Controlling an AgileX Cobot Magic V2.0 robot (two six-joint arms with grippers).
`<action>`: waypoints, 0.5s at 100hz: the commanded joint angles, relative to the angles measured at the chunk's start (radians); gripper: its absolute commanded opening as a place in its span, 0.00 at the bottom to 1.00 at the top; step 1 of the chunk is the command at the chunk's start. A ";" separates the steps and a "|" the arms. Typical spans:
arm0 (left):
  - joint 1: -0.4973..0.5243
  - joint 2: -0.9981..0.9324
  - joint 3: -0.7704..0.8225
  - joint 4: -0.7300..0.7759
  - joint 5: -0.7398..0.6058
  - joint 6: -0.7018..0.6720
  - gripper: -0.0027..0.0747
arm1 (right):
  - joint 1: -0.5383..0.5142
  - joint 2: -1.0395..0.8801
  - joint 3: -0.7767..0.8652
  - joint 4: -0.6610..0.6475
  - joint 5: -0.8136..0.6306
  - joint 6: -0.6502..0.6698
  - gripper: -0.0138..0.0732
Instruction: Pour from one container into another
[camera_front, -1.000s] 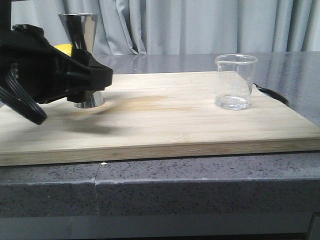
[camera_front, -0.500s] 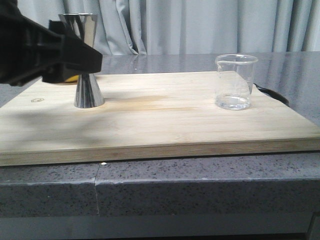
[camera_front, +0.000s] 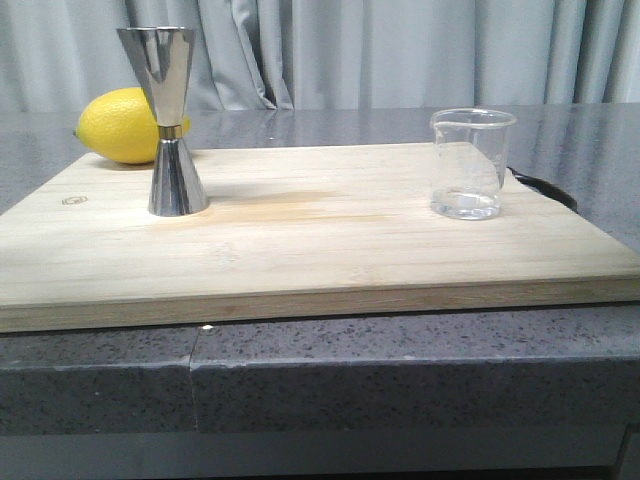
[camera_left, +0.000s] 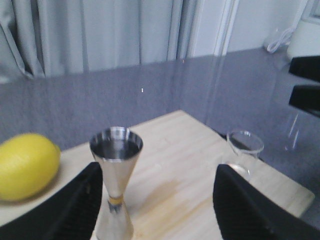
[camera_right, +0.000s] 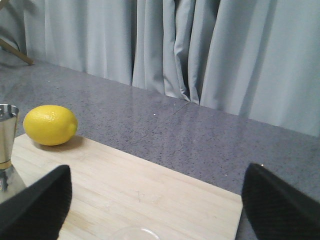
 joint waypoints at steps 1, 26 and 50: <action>0.042 -0.077 -0.025 0.011 -0.066 0.062 0.60 | -0.006 -0.043 -0.035 0.054 -0.060 -0.075 0.87; 0.345 -0.213 -0.025 0.011 -0.068 0.109 0.60 | -0.084 -0.189 -0.062 0.298 0.043 -0.364 0.87; 0.626 -0.277 -0.025 -0.036 -0.058 0.105 0.60 | -0.269 -0.373 -0.062 0.348 0.131 -0.403 0.87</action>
